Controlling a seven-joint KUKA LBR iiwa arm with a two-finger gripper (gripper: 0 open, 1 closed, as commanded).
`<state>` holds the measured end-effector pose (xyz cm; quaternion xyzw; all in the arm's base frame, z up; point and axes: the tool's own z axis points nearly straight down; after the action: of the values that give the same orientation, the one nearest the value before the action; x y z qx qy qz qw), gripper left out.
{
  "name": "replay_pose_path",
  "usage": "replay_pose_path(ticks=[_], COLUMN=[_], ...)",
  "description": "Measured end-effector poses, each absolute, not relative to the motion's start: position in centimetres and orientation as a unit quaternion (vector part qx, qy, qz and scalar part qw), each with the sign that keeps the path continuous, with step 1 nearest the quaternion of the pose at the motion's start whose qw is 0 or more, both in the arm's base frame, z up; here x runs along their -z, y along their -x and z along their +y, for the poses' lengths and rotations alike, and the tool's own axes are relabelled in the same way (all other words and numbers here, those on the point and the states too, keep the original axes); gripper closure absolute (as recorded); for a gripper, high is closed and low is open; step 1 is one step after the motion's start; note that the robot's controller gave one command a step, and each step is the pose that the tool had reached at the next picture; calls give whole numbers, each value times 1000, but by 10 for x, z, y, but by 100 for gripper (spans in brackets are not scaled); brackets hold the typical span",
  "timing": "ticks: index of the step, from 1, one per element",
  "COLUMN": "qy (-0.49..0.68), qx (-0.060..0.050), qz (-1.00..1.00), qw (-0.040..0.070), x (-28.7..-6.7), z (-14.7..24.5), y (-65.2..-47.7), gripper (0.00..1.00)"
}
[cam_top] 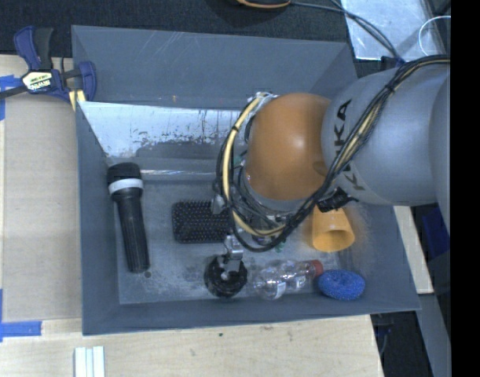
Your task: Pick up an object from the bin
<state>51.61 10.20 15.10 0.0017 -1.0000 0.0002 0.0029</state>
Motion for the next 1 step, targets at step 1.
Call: replay_pose_path(ticks=[1], qy=[0], qx=[0], qz=[-1000], qw=[-1], x=[-156], z=[101], y=[-518], gripper=[0])
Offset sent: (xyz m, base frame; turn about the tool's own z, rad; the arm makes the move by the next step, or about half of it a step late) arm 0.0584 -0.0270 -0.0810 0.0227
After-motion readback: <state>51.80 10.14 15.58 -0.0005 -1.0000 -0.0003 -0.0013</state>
